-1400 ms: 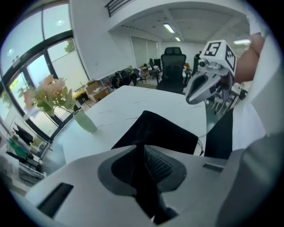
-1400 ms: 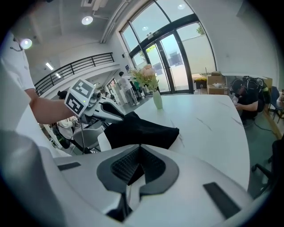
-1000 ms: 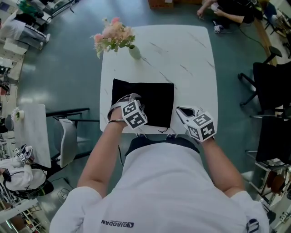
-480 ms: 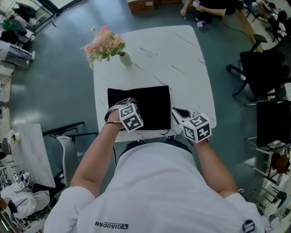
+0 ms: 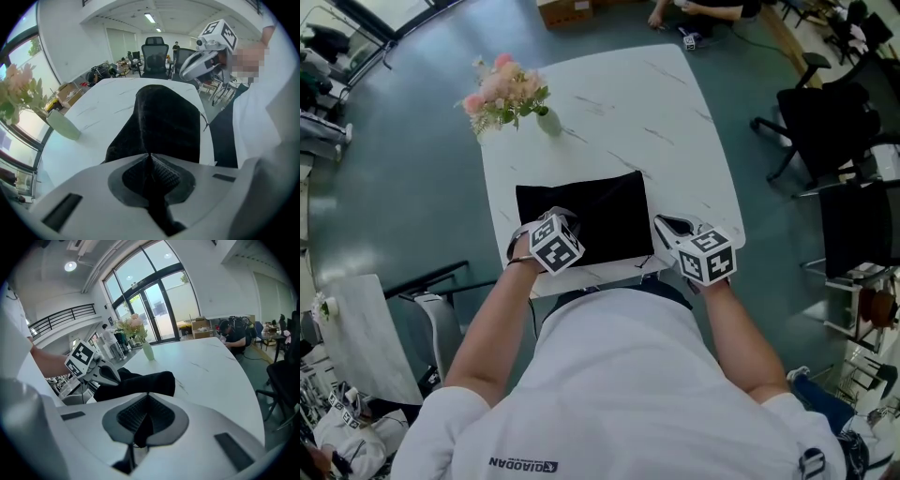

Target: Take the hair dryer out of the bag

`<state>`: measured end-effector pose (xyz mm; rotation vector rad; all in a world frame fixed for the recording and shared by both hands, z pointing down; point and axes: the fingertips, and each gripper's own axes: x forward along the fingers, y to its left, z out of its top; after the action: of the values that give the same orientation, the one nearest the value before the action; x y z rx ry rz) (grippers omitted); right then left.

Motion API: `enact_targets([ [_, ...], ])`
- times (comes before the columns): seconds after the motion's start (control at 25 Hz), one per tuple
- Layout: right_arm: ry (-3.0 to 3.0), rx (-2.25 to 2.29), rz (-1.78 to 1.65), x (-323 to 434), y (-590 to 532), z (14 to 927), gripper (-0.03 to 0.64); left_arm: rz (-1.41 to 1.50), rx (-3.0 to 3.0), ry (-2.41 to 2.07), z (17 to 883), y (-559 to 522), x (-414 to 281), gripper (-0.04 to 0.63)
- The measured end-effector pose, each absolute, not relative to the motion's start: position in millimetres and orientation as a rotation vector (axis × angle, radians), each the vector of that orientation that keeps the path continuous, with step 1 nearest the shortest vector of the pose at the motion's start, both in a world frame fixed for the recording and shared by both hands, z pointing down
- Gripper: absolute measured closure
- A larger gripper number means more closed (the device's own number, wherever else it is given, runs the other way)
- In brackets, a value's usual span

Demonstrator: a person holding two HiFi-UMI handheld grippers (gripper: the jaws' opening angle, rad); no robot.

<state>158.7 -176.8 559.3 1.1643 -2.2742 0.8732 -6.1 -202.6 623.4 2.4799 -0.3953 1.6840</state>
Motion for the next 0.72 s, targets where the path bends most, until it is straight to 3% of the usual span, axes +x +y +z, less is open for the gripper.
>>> enact_targets([
  [0.72,-2.208,0.821,0.508,96.6,-211.1,596.8,0.598,1.632,2.43,-0.48,618.5,-187.4,-73.0,0.571],
])
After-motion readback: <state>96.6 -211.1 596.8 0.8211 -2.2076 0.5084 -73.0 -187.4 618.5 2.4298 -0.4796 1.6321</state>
